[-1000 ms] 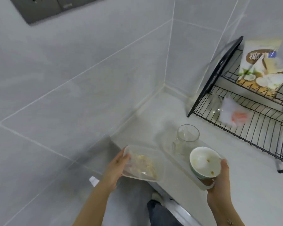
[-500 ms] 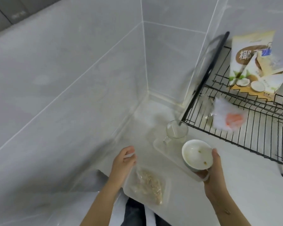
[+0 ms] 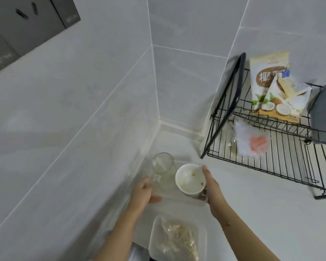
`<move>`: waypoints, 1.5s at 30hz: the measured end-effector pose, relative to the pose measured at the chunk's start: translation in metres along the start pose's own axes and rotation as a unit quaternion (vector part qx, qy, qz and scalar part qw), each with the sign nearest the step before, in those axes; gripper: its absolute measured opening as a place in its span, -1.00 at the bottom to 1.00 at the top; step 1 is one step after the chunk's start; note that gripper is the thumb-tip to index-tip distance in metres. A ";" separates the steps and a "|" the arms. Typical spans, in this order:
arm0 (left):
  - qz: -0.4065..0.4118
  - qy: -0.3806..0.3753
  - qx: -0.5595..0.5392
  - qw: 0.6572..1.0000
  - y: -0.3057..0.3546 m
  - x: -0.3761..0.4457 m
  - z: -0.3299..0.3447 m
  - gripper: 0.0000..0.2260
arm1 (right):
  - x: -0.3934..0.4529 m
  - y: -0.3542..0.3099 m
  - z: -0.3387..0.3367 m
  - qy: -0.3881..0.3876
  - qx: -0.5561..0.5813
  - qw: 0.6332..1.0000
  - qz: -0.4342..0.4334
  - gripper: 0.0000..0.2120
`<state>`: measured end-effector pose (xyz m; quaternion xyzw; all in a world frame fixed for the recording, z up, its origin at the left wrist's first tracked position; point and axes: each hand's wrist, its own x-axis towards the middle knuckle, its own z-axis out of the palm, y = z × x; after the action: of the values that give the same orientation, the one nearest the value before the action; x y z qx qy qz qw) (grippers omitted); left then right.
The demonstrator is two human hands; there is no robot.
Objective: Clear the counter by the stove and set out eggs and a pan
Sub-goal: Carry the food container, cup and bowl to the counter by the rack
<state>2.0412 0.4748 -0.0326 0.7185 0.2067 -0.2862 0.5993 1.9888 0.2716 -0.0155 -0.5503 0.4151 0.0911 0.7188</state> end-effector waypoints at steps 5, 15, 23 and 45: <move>0.051 0.066 0.051 0.995 -0.010 0.006 -0.005 -0.61 | 0.009 0.007 0.001 0.038 -0.185 0.982 -0.019 -0.47; -0.004 0.102 -0.092 0.990 -0.028 0.000 -0.003 -0.85 | -0.017 0.042 -0.017 0.030 -0.178 0.983 -0.025 -0.70; -0.039 0.081 -0.286 0.954 -0.018 0.003 0.017 -0.73 | 0.000 0.041 0.000 0.026 -0.079 0.994 -0.065 -0.65; 0.021 -0.031 -0.111 0.993 0.063 0.054 0.050 -0.77 | 0.044 -0.025 0.003 0.036 0.174 0.984 -0.001 -0.83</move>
<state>2.1135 0.4113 -0.0271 0.6427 0.2027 -0.2710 0.6873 2.0329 0.2504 -0.0285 -0.4203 0.4499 -0.0027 0.7880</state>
